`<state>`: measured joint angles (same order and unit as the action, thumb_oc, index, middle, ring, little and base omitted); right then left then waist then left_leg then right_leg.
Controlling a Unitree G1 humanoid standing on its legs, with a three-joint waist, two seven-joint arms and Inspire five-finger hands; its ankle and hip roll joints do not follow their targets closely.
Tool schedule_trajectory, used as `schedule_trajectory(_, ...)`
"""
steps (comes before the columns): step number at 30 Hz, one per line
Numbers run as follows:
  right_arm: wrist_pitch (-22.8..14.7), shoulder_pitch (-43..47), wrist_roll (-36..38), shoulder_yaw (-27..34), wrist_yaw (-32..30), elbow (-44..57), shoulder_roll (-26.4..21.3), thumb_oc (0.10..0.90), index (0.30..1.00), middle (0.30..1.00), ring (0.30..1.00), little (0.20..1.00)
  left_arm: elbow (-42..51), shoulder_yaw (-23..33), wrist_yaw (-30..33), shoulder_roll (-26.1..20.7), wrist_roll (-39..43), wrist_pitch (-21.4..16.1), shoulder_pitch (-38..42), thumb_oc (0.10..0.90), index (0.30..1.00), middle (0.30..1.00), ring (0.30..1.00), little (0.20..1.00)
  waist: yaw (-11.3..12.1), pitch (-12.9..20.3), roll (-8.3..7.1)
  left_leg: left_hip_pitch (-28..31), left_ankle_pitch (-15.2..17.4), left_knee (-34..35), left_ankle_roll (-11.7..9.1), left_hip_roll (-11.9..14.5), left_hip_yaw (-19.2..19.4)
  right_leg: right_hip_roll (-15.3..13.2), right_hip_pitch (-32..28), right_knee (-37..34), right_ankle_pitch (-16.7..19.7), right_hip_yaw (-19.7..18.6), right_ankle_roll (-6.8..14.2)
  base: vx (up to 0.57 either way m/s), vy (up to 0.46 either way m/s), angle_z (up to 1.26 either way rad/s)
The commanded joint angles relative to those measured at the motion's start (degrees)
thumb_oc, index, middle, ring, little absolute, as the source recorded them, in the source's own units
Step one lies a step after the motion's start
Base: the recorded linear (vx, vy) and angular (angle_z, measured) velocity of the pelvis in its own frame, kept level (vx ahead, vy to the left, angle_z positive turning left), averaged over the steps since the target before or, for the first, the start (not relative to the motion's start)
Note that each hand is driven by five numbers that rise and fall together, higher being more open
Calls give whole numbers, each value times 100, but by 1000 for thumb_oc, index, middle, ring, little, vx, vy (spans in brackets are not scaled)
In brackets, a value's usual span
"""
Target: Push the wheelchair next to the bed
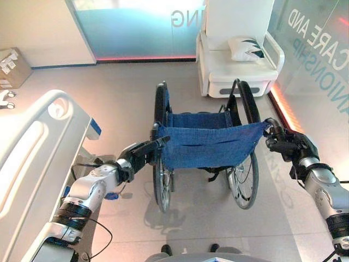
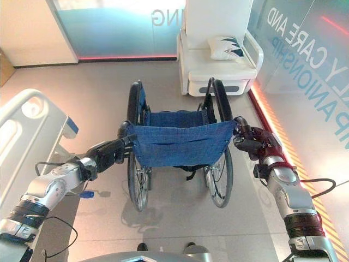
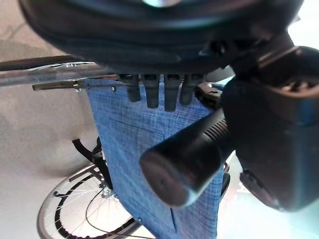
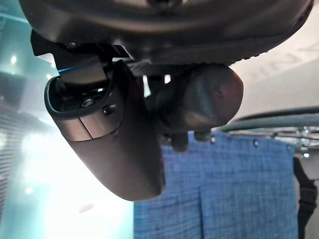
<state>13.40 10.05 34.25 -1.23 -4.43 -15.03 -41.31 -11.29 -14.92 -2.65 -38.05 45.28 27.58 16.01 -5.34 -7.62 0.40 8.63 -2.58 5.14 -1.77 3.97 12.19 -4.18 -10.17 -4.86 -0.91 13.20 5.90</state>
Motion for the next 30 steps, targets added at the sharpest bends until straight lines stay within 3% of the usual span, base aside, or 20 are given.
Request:
schedule_trajectory(1,-533,810,137,-906,719,443,231,400,300,300,300,300,-625,-214,220,224,-222,-145,1278,800,900,900,900,900,18,265,-51,-91,403,-195,56,-303,358,200,413,372,-98,55,2,15,1,-8)
schedule_trajectory(8,-418,1211,80,-1260,750,403,236,400,300,300,300,300,-1254,-544,198,397,-585,-195,1612,800,900,900,900,900,-17,257,-78,-74,427,-220,87,-336,341,220,414,394,-93,-17,7,18,7,-3)
schedule_trajectory(9,-415,1250,62,-1293,765,392,251,400,300,300,300,300,-1311,-569,215,440,-618,-212,1652,654,681,681,681,681,-24,257,-83,-73,430,-224,90,-335,346,220,416,399,-93,-25,7,0,0,0)
schedule_trajectory(10,-415,1252,62,-1293,765,390,251,400,300,300,300,300,-1313,-569,215,441,-618,-213,1655,654,681,681,681,681,-23,256,-83,-73,431,-224,90,-335,347,220,416,399,-93,-26,7,0,0,0)
schedule_trajectory(11,-424,1312,17,-1352,780,368,294,400,300,300,300,300,-1402,-624,253,513,-631,-303,1720,467,401,401,401,401,-32,248,-91,-69,439,-234,101,-341,346,221,416,410,-92,-46,4,0,0,0)
schedule_trajectory(12,-423,1334,-3,-1374,790,363,304,400,300,300,300,300,-1427,-640,271,541,-663,-322,1742,400,300,300,300,300,-33,246,-93,-68,440,-233,104,-344,345,221,419,414,-92,-50,6,43,22,-2)
schedule_trajectory(24,-310,1871,-172,-1706,809,219,459,400,300,300,300,300,-1859,-913,319,745,-1151,-181,2124,400,300,300,300,300,11,207,-140,-68,532,-321,182,-438,232,200,410,478,-103,-147,13,27,15,-4)
schedule_trajectory(30,-223,1931,-223,-1705,727,194,512,400,300,300,300,300,-1933,-973,12,754,-1411,-47,2084,400,300,300,300,300,62,198,-139,-75,563,-357,210,-475,185,164,409,531,-113,-104,34,9,6,-1)
